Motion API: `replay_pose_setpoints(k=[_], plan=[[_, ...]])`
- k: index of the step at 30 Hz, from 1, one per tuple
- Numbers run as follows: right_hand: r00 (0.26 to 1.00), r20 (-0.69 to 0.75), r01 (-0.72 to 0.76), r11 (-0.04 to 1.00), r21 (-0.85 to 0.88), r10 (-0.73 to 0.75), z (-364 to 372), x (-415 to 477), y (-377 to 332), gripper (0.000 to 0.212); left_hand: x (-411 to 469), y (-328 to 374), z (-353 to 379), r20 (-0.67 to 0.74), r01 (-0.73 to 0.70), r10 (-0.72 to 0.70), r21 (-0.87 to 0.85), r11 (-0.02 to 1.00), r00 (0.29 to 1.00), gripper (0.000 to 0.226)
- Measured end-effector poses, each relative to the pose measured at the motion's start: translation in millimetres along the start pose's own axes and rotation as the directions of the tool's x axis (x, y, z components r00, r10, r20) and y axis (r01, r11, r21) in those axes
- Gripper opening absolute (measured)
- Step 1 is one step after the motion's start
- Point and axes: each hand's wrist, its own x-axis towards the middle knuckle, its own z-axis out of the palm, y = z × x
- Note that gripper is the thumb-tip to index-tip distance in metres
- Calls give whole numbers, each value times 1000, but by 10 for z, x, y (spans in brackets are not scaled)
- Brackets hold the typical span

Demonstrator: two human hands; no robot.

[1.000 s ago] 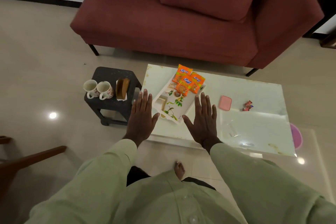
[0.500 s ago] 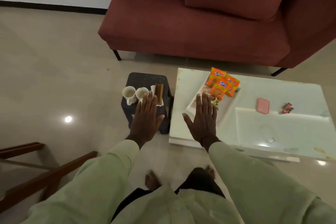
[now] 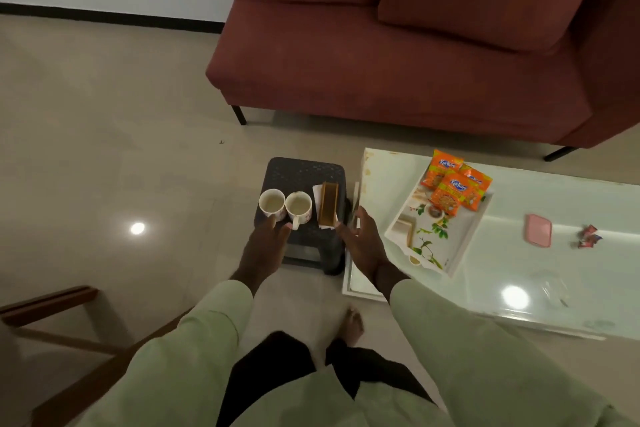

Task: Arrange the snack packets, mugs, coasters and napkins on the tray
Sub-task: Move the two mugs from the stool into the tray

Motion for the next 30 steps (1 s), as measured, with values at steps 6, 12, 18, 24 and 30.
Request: replay_pose_setpoints(k=[6,12,18,24,30], plan=[[942,213,-335,790,513,261,321,406,-258,45,433,-130,-132,273,518,-456,-617,593,847,28],[850,339,-527,648,550,403,917,767,-158,75,952,-582,-4,352,594,-493,-611,523,796,29],[797,325,-602,618,506,510,1571,1251,139,76,1440,-1169,449,357,563,-439,-590,578,824,23],[839,244,-543,732,412,486,2049,1676,453,55,1724,-1605,838,317,497,-382,-560,663,868,14],[910,171,-414,829,375,377,2285,1834,599,42,1852,-1794,972,161,321,-282,-580,749,946,23]])
